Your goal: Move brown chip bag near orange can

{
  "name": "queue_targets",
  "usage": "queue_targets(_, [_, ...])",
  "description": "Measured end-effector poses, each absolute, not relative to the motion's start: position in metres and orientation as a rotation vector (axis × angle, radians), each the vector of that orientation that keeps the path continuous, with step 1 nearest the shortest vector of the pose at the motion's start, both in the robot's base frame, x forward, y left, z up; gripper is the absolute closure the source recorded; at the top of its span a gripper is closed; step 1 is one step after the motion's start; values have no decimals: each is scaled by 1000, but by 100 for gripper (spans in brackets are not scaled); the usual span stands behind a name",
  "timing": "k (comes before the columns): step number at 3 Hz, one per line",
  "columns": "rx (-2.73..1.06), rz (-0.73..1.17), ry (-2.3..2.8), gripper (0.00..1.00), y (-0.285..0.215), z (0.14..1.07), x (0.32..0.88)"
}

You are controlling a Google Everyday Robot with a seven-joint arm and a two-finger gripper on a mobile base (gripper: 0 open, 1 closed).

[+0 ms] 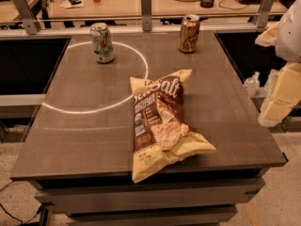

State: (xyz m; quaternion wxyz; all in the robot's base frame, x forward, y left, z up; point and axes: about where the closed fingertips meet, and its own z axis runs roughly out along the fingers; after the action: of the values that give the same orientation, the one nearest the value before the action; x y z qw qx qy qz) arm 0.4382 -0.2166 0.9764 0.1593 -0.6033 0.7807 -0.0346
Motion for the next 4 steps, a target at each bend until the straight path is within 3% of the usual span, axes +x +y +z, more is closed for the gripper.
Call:
queue_targets(2, [-1659,-72,2260,0,-213,978,439])
queue_targets(4, [-1345,142,2240,0,-149,976,422])
